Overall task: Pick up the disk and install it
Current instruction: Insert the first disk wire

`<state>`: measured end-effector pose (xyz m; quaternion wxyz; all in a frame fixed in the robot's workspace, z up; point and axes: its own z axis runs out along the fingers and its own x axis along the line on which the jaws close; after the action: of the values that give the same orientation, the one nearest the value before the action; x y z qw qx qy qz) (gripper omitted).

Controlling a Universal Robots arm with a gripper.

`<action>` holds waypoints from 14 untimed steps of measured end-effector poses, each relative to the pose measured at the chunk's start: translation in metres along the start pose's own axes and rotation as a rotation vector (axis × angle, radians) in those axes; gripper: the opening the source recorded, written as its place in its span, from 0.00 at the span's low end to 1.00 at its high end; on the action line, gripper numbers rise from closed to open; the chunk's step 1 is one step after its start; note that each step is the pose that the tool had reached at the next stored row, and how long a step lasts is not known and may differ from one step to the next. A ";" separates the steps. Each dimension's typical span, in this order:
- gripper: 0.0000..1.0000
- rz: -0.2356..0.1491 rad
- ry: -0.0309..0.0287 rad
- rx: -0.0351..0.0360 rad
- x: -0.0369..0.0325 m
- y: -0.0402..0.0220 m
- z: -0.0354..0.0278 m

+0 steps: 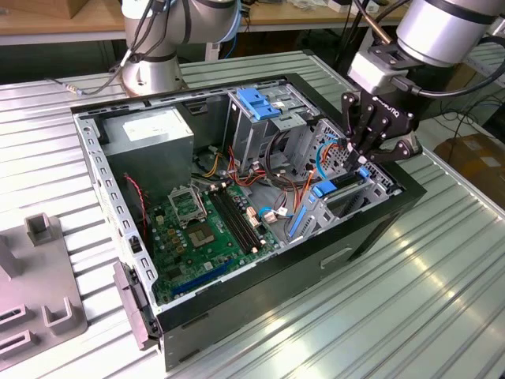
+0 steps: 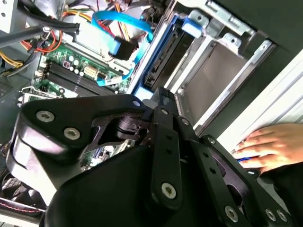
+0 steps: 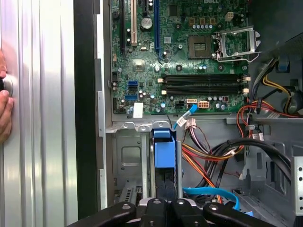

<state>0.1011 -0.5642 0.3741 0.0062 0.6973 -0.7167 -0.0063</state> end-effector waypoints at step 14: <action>0.10 0.009 0.0094 0.0017 -0.0005 -0.0202 -0.0133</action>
<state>0.1216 -0.5642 0.3871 0.0090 0.6943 -0.7196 -0.0024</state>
